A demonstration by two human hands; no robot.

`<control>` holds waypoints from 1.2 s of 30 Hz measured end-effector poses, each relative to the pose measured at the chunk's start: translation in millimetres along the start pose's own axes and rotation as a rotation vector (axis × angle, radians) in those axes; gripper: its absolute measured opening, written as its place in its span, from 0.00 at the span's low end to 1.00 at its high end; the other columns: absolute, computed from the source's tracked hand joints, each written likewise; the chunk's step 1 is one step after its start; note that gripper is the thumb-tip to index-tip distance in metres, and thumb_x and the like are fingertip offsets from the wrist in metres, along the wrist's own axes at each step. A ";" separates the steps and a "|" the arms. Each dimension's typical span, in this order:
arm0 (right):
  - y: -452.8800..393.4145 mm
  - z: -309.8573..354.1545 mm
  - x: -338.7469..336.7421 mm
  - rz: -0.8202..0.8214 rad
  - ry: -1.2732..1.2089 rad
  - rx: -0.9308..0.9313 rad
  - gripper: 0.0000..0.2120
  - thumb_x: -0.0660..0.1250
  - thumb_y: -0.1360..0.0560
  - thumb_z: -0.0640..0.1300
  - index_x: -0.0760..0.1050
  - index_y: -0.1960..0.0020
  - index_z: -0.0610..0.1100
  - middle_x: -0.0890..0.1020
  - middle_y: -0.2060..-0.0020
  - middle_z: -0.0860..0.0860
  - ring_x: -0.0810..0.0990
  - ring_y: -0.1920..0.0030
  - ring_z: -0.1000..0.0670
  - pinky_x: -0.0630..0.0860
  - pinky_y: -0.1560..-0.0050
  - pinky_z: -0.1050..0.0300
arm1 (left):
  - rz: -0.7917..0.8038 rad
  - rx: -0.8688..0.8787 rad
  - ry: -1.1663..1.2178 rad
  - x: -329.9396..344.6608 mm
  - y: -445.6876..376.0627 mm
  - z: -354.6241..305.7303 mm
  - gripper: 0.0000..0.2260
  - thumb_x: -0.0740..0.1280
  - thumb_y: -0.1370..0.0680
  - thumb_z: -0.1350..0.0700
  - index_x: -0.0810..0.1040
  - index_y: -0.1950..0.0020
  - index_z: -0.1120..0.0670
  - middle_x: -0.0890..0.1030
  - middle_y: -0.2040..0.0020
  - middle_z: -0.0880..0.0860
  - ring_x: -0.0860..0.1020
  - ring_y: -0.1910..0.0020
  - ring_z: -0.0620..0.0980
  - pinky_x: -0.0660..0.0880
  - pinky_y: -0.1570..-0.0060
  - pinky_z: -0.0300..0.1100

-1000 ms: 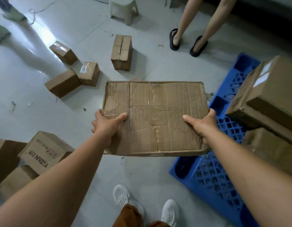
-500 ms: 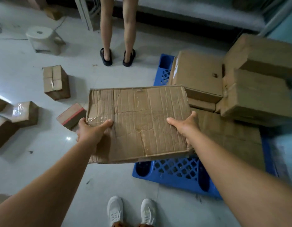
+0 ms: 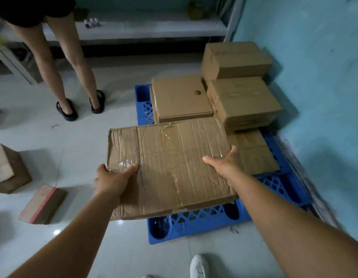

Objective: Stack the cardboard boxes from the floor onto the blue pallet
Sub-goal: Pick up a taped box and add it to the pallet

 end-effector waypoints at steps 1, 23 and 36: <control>-6.4 -4.3 -6.9 -0.013 -0.021 0.007 0.54 0.78 0.36 0.55 0.47 0.23 0.52 0.60 0.25 0.47 0.64 0.28 0.39 0.66 0.32 0.38 | -0.003 0.014 -0.022 10.1 1.6 -5.6 0.65 0.73 0.62 0.25 0.58 0.27 0.43 0.71 0.34 0.57 0.74 0.40 0.64 0.74 0.43 0.63; -303.6 -146.7 -216.8 -0.050 -0.008 0.105 0.57 0.74 0.49 0.67 0.53 0.27 0.56 0.67 0.30 0.49 0.68 0.32 0.39 0.65 0.36 0.31 | 0.150 -0.045 -0.106 408.0 -7.6 -36.7 0.35 0.78 0.35 0.44 0.66 0.35 0.51 0.74 0.41 0.57 0.76 0.46 0.59 0.76 0.46 0.59; -451.2 -193.9 -223.7 -0.058 -0.051 0.122 0.54 0.77 0.40 0.60 0.48 0.23 0.57 0.62 0.27 0.48 0.63 0.29 0.39 0.65 0.34 0.33 | 0.193 -0.057 -0.154 529.7 -63.5 -40.8 0.57 0.79 0.55 0.35 0.64 0.30 0.50 0.72 0.36 0.58 0.74 0.40 0.62 0.75 0.45 0.62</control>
Point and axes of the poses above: each hand's wrist, its own y-axis away from the middle knuckle, its own x-axis out of the palm, z = x × y, the point moved 1 cm from there along -y, towards the middle knuckle
